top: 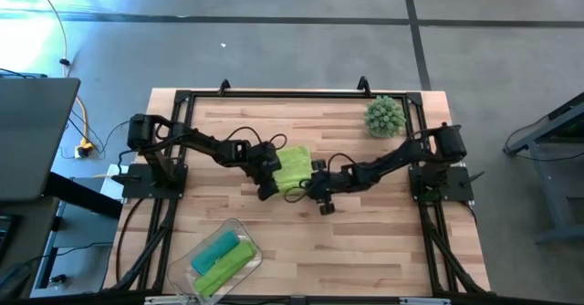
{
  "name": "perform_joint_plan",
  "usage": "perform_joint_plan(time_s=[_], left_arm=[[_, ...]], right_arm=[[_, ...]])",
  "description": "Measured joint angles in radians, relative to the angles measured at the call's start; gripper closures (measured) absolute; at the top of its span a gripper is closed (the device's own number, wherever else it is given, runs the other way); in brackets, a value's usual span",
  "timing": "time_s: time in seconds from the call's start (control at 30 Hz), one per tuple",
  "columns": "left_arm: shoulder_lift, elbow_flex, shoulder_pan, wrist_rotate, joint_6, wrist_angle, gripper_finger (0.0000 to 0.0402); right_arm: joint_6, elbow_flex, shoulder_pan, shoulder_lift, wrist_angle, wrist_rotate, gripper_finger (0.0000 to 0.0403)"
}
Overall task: Roll microfiber towels into tight, uniform cylinder then place into a basket
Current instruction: Roll the light green microfiber cloth
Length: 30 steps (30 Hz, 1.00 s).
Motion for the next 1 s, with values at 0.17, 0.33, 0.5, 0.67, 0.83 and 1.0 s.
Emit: perform_joint_plan(time_s=[0.17,0.33,0.5,0.67,0.83,1.0], left_arm=[[-0.043,-0.002,-0.002,0.007,0.074,-0.032,0.0339],[-0.109,-0.002,-0.002,0.008,0.158,-0.119,0.0311],[-0.184,-0.001,-0.007,-0.011,0.244,-0.207,0.0290],[-0.262,0.000,-0.057,-0.068,0.417,-0.215,0.0282],[-0.282,-0.001,-0.140,-0.251,0.609,-0.190,0.0285],[-0.232,-0.001,-0.206,-0.493,0.663,-0.130,0.0282]], right_arm=[[0.183,0.003,-0.040,0.030,-0.016,-0.041,0.0245],[0.272,0.005,-0.066,0.056,0.004,-0.071,0.0284],[0.355,0.005,-0.085,0.061,0.013,-0.077,0.0344],[0.429,0.003,-0.122,0.061,0.038,-0.177,0.0395],[0.559,0.000,-0.191,0.058,0.047,-0.390,0.0392],[0.676,-0.004,-0.250,0.060,0.043,-0.580,0.0398]])
